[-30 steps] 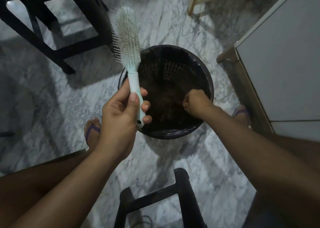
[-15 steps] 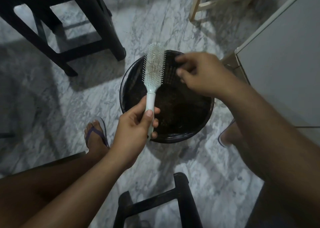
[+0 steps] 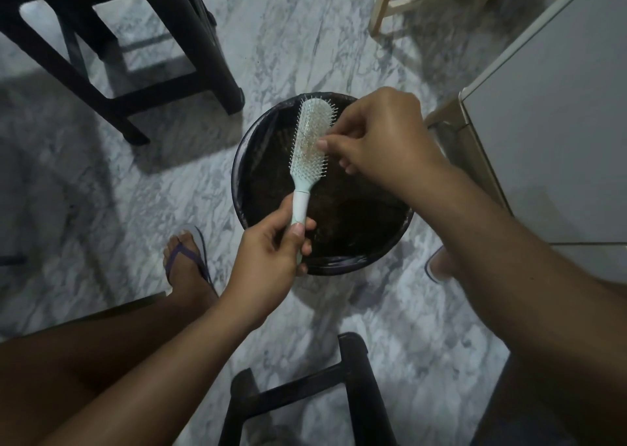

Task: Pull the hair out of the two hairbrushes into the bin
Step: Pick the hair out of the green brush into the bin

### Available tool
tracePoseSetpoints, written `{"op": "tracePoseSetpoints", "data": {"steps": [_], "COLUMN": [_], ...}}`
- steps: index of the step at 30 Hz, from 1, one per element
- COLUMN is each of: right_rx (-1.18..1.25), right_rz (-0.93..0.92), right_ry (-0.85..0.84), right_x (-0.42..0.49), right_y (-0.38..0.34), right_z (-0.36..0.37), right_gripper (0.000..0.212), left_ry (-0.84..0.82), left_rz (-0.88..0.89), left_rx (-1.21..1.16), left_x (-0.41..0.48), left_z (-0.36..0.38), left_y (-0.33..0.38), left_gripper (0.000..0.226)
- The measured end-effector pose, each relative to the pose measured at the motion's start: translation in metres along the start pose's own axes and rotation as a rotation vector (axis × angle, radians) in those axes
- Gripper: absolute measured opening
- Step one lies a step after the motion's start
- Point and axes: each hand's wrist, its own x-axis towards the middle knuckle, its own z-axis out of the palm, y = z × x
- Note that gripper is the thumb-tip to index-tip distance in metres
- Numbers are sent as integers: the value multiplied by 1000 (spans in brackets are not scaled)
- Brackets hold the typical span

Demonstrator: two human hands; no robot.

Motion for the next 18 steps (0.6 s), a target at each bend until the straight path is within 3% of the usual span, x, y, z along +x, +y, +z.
{"op": "tracePoseSetpoints", "data": {"steps": [3, 10, 12, 14, 18], "right_rx": [4, 404, 288, 12, -561], "right_rz": [-114, -393, -296, -123, 157], "right_ry": [23, 195, 155, 48, -447], "right_x": [1, -6, 0, 6, 6], "right_y": [-6, -27, -13, 11, 38], "right_z": [-15, -56, -50, -34, -15], "right_gripper": [15, 18, 17, 14, 22], "left_ry": [-3, 25, 32, 36, 27], "left_rz": [-11, -68, -64, -58, -43], "left_rx": [-34, -74, -70, -73, -76], "left_x": [-1, 4, 3, 3, 3], "left_z": [0, -4, -5, -5, -5], "left_y": [2, 2, 3, 4, 7], "left_gripper": [47, 45, 45, 46, 46]}}
